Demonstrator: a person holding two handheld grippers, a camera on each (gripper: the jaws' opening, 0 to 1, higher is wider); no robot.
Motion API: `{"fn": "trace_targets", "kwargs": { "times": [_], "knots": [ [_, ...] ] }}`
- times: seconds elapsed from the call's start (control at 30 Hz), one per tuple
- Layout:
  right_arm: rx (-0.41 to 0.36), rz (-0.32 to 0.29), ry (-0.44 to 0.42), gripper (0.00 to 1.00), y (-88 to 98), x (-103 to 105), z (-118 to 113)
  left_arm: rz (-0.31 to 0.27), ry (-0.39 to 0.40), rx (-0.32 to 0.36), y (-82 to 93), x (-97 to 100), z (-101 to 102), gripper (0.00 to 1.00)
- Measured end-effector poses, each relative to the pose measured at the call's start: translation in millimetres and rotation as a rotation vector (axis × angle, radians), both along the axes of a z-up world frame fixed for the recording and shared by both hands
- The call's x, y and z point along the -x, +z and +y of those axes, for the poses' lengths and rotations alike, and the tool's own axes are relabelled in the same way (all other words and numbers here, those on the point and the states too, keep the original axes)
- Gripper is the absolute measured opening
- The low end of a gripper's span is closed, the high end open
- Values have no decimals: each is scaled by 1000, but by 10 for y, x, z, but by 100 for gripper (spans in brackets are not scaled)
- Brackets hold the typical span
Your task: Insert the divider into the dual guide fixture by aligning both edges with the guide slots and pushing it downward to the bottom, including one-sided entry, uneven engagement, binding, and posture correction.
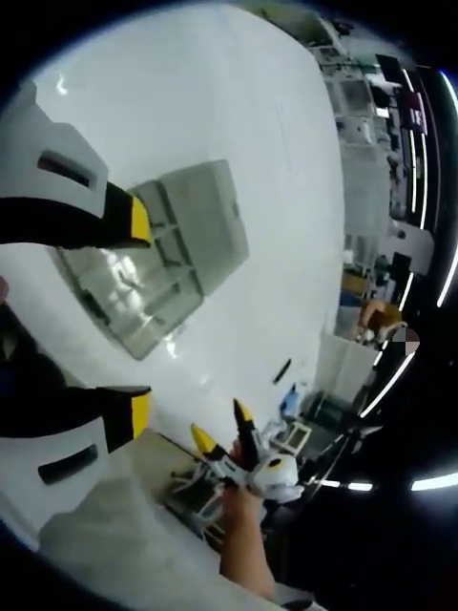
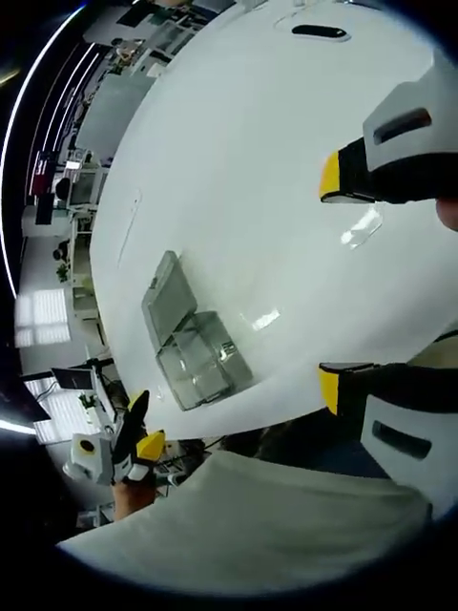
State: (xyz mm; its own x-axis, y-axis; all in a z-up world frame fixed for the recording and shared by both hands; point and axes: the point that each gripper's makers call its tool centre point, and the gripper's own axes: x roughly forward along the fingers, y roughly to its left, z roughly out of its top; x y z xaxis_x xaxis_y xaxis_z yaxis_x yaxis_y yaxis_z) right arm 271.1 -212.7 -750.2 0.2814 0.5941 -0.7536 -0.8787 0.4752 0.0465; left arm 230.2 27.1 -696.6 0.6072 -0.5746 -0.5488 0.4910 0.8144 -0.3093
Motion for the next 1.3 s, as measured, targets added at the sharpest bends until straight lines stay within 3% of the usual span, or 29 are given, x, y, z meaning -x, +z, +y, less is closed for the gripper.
{"fn": "trace_targets", "kwargs": {
  "times": [0.43, 1.3],
  "knots": [
    [43, -1, 37, 62, -104, -103, -143, 9, 12, -4, -13, 0, -4, 55],
    [179, -17, 240, 52, -336, -311, -305, 18, 36, -43, -15, 18, 48, 55]
  ]
}}
